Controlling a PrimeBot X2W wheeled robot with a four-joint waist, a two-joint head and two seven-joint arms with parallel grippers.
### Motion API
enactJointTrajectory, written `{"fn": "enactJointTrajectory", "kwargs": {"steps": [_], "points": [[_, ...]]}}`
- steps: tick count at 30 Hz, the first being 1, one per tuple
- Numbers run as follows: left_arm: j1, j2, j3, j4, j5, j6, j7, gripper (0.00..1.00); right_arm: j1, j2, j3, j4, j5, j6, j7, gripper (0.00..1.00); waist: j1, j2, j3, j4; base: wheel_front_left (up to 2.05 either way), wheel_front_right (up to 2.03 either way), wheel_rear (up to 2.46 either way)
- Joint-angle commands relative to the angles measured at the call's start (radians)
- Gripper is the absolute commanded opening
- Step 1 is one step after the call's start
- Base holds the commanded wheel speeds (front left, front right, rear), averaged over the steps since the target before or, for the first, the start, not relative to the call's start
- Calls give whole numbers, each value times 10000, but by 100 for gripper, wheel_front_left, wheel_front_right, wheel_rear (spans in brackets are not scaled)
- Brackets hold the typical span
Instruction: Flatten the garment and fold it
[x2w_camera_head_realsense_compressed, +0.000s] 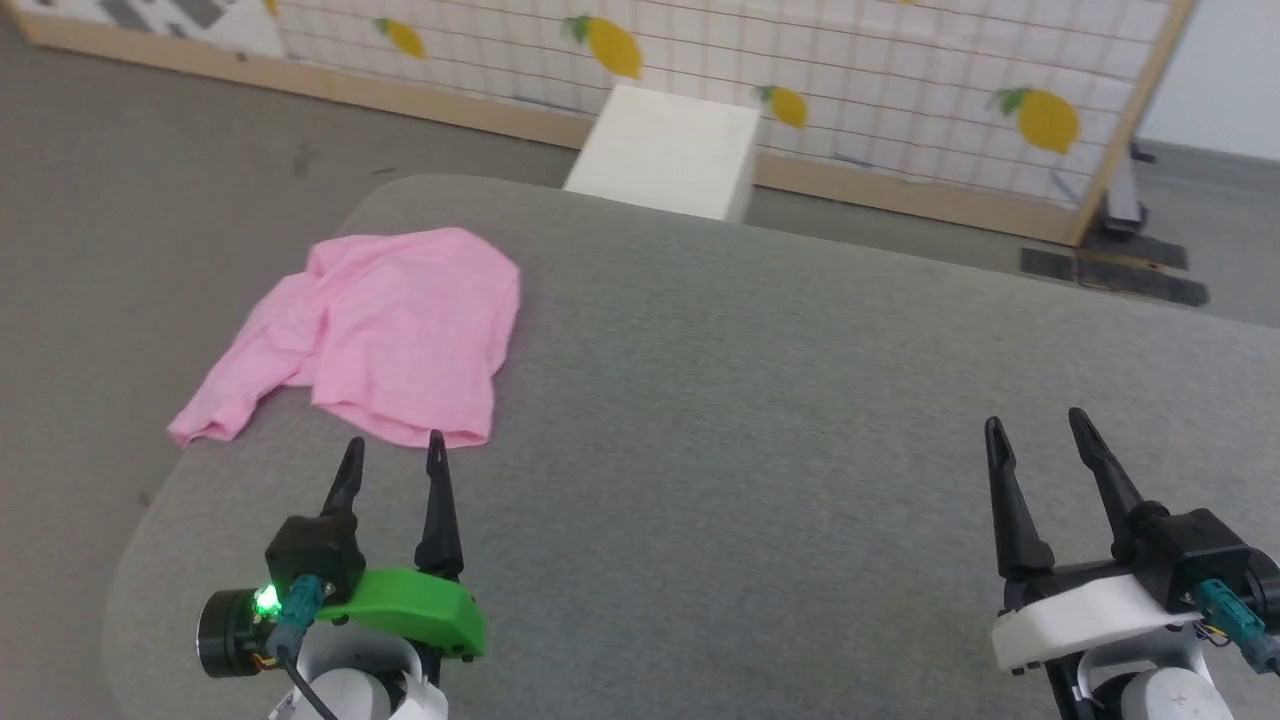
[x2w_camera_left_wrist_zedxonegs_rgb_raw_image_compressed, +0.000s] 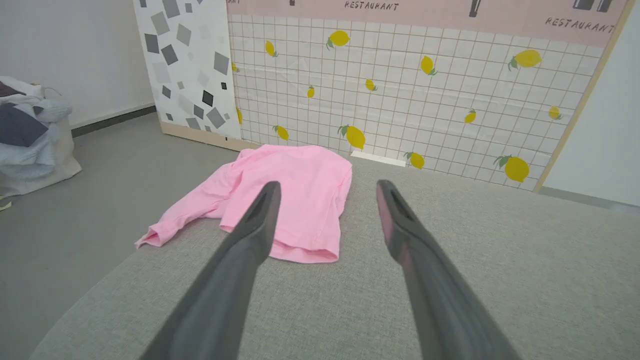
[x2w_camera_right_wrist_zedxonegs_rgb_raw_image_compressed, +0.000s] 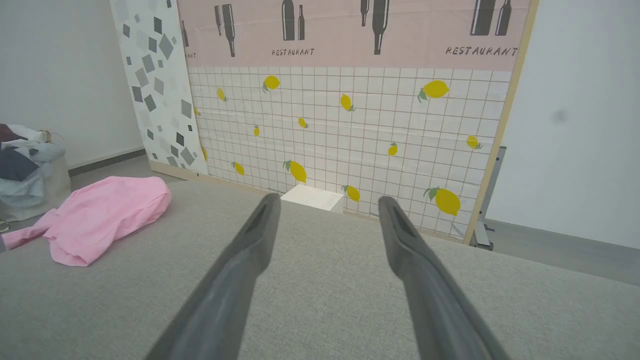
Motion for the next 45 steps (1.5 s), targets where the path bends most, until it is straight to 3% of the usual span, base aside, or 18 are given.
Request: {"fn": "enactJointTrajectory", "kwargs": {"steps": [1,10,20,38,45], "points": [[10,4,32,60,-49,34,-99,100,-44,20,14,52,58,-13,-103,100,0,0,-78,1289,0,0,0],[121,12,152,136,-112,76,-286,100,-68,22,199,201,51,-14,-291,100,0,0,-95,3278,0,0,0],[271,11,300,224,-185,126,-491,100,-57,24,350,419,176,-15,-496,100,0,0,-286,4759,-3,-3,-3],[213,-13,406,10,-508,182,-525,100,-125,24,405,348,86,-15,-526,100,0,0,66,4526,-5,-5,-5],[-1751,4,651,418,-1376,-277,-273,100,-790,24,367,-218,-554,-15,-201,100,0,0,1666,3721,0,0,0]]}}
